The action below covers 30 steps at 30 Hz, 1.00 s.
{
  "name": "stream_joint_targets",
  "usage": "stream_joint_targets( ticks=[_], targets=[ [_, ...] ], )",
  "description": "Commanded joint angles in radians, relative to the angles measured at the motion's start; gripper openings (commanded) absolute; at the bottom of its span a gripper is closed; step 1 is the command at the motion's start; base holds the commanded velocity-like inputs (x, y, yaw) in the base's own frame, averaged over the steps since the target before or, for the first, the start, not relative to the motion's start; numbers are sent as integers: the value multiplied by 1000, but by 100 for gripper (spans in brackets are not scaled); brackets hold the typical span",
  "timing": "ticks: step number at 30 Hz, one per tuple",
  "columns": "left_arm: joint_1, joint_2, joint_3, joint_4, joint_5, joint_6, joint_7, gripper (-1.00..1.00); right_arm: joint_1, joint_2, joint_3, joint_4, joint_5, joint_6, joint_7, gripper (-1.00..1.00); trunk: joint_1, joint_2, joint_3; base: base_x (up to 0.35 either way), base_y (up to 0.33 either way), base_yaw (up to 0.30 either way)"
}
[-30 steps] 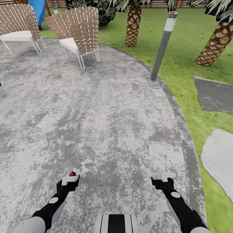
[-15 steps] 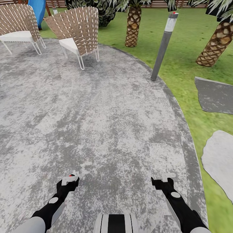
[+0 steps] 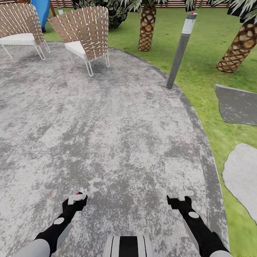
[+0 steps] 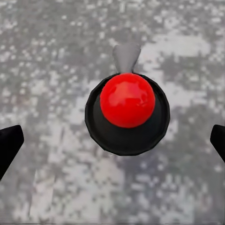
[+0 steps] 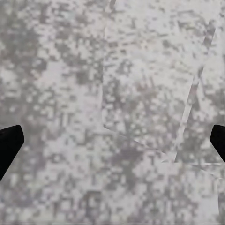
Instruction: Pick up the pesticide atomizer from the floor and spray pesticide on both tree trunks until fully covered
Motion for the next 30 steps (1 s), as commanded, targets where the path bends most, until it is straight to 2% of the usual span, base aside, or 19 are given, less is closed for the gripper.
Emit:
stream_joint_targets(
  ticks=[1,30],
  targets=[
    [0,0,-1,1,6,-3,-1,100,0,0,0,-1,6,4,-2,100,0,0,-5,0,0,0],
    [6,0,-1,-1,6,-3,-1,100,0,1,1,-1,6,4,-2,100,1,-1,-8,0,0,-14]
  ],
)
